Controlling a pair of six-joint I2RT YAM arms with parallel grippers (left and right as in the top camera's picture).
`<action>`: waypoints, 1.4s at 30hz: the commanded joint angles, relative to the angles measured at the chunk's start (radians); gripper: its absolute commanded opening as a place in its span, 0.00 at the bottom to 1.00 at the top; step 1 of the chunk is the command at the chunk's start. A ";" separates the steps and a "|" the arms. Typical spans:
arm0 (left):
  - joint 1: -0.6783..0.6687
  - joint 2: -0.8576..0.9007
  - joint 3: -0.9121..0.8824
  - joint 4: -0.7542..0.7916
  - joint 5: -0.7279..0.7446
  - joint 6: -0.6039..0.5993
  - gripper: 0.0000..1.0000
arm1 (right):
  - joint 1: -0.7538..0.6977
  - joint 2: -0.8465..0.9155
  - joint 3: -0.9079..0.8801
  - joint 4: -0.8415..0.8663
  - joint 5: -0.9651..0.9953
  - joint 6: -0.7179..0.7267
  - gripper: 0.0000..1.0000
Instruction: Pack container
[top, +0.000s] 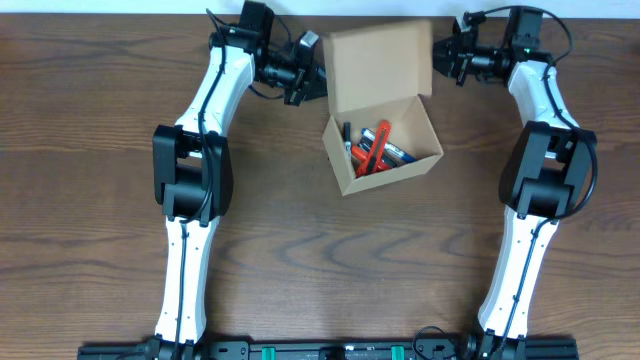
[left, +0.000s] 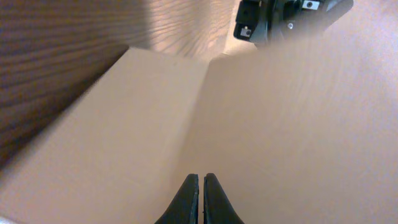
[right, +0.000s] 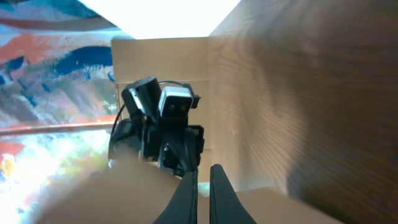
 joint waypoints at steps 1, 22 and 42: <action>-0.003 -0.049 0.049 -0.021 -0.011 0.026 0.06 | 0.012 -0.089 0.005 0.018 -0.044 0.034 0.01; -0.002 -0.158 0.085 -0.377 -0.452 0.291 0.51 | 0.053 -0.212 0.005 0.010 -0.100 -0.050 0.61; -0.007 -0.694 0.208 -0.383 -1.002 0.371 0.29 | 0.053 -0.636 0.005 -0.032 0.115 -0.119 0.99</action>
